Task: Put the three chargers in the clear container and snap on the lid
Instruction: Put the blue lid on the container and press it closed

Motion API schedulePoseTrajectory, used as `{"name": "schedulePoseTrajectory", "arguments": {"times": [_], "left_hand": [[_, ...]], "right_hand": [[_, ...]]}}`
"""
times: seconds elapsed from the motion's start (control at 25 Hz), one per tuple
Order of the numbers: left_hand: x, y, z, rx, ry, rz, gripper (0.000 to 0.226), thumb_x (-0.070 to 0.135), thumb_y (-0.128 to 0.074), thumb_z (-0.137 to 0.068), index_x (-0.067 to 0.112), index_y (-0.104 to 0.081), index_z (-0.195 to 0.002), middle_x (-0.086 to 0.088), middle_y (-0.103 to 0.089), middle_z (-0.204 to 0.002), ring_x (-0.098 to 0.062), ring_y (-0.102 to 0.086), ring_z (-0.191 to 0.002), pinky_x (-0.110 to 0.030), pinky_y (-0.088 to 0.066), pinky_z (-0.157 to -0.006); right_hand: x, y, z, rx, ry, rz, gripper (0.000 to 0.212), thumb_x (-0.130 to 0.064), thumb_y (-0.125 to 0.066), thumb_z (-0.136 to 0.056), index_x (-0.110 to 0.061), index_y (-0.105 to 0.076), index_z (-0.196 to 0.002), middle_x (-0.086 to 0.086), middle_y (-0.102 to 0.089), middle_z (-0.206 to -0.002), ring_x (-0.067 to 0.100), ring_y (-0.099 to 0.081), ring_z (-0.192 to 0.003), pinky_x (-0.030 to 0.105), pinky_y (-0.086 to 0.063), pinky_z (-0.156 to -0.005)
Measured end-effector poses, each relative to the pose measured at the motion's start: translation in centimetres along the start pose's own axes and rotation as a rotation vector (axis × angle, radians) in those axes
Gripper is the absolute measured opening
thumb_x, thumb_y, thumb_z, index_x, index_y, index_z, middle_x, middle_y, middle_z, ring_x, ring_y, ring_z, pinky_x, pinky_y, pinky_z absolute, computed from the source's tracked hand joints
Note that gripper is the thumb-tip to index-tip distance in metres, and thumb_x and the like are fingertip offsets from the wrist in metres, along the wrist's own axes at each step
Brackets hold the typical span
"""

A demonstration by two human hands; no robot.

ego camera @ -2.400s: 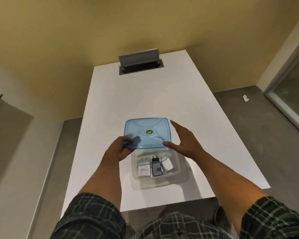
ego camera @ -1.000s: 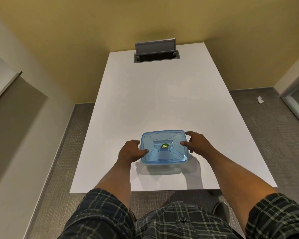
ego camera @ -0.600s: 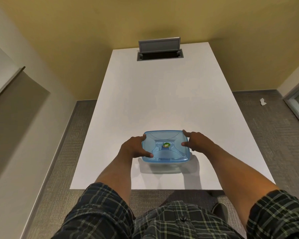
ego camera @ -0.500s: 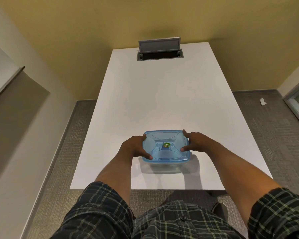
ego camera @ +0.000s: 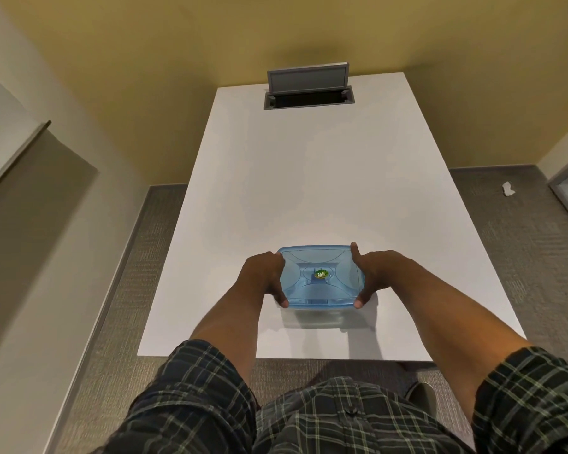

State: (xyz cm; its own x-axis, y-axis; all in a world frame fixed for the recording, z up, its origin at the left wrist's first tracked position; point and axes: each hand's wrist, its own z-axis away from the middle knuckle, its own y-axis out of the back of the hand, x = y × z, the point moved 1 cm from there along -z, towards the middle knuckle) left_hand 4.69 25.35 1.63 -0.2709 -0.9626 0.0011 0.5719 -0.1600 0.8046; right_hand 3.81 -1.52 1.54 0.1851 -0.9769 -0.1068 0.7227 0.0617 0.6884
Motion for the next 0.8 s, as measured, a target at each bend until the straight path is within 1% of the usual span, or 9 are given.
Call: {"name": "schedulePoseTrajectory", "arguments": {"times": [0.2, 0.32, 0.44, 0.52, 0.56, 0.6, 0.68, 0.72, 0.8], "left_hand": [[0.4, 0.2, -0.1, 0.022, -0.014, -0.062, 0.086, 0.060, -0.091, -0.051, 0.011, -0.056, -0.112, -0.005, -0.065, -0.108, -0.024, -0.065, -0.095, -0.031, -0.042, -0.069], [0.3, 0.1, -0.2, 0.032, -0.008, -0.071, 0.082, 0.061, -0.091, -0.048, 0.012, -0.056, -0.103, -0.003, -0.063, -0.097, -0.022, -0.058, -0.082, -0.032, -0.037, -0.069], [0.4, 0.3, -0.2, 0.036, -0.010, -0.098, 0.077, 0.063, -0.091, -0.048, 0.014, -0.052, -0.093, 0.001, -0.052, -0.083, -0.020, -0.052, -0.075, -0.032, -0.033, -0.072], [0.6, 0.0, -0.2, 0.048, -0.021, -0.111, 0.083, 0.062, -0.091, -0.048, 0.009, -0.057, -0.103, 0.003, -0.044, -0.074, -0.021, -0.052, -0.073, -0.033, -0.032, -0.074], [0.5, -0.2, -0.1, 0.060, -0.022, -0.104, 0.092, 0.062, -0.091, -0.049, 0.006, -0.057, -0.114, 0.004, -0.045, -0.073, -0.023, -0.055, -0.075, -0.034, -0.033, -0.076], [0.4, -0.5, -0.1, 0.068, -0.021, -0.082, 0.104, 0.062, -0.091, -0.050, 0.003, -0.052, -0.127, 0.002, -0.053, -0.078, -0.025, -0.060, -0.081, -0.034, -0.034, -0.077], [0.3, -0.9, 0.2, 0.066, -0.004, -0.015, 0.130, 0.064, -0.089, -0.054, -0.001, -0.029, -0.150, -0.005, -0.067, -0.101, -0.028, -0.065, -0.099, -0.037, -0.039, -0.083], [0.3, -0.9, 0.2, 0.063, 0.001, 0.004, 0.138, 0.064, -0.088, -0.055, -0.002, -0.019, -0.155, -0.008, -0.068, -0.109, -0.029, -0.065, -0.105, -0.037, -0.041, -0.086], [0.4, -0.8, 0.3, 0.045, 0.001, 0.028, 0.143, 0.064, -0.088, -0.056, -0.004, -0.011, -0.157, -0.010, -0.069, -0.112, -0.029, -0.065, -0.107, -0.035, -0.042, -0.086]], "right_hand": [[-0.4, 0.1, -0.2, 0.007, -0.017, 0.076, 0.161, -0.075, -0.081, -0.052, -0.006, 0.027, -0.150, 0.011, -0.053, -0.143, 0.030, -0.053, -0.128, 0.039, -0.041, -0.104], [0.1, 0.0, 0.0, 0.037, 0.005, 0.056, 0.160, -0.079, -0.078, -0.051, -0.008, 0.025, -0.151, 0.009, -0.060, -0.132, 0.029, -0.058, -0.119, 0.035, -0.042, -0.092], [0.5, 0.1, 0.1, 0.049, 0.008, 0.027, 0.163, -0.084, -0.075, -0.046, -0.010, 0.026, -0.151, 0.008, -0.065, -0.123, 0.028, -0.061, -0.113, 0.033, -0.040, -0.083], [0.4, 0.2, 0.1, 0.054, 0.003, 0.017, 0.165, -0.086, -0.073, -0.044, -0.010, 0.026, -0.151, 0.007, -0.067, -0.117, 0.028, -0.063, -0.108, 0.032, -0.040, -0.080], [0.4, 0.1, 0.1, 0.074, 0.002, 0.021, 0.165, -0.087, -0.072, -0.043, -0.010, 0.025, -0.151, 0.007, -0.068, -0.112, 0.028, -0.064, -0.104, 0.032, -0.040, -0.078], [0.4, 0.0, 0.1, 0.102, 0.006, 0.028, 0.165, -0.088, -0.072, -0.043, -0.009, 0.024, -0.151, 0.005, -0.068, -0.107, 0.028, -0.065, -0.099, 0.032, -0.040, -0.077], [0.5, -0.3, 0.2, 0.144, 0.011, 0.039, 0.163, -0.089, -0.070, -0.044, -0.009, 0.024, -0.151, 0.004, -0.068, -0.101, 0.027, -0.066, -0.093, 0.032, -0.041, -0.074], [0.6, -0.3, 0.2, 0.154, 0.007, 0.049, 0.163, -0.089, -0.069, -0.044, -0.010, 0.024, -0.151, 0.004, -0.068, -0.101, 0.026, -0.066, -0.092, 0.032, -0.041, -0.073], [0.7, -0.4, 0.1, 0.154, 0.004, 0.060, 0.163, -0.089, -0.069, -0.043, -0.012, 0.024, -0.152, 0.004, -0.068, -0.102, 0.026, -0.066, -0.093, 0.032, -0.042, -0.073]]}}
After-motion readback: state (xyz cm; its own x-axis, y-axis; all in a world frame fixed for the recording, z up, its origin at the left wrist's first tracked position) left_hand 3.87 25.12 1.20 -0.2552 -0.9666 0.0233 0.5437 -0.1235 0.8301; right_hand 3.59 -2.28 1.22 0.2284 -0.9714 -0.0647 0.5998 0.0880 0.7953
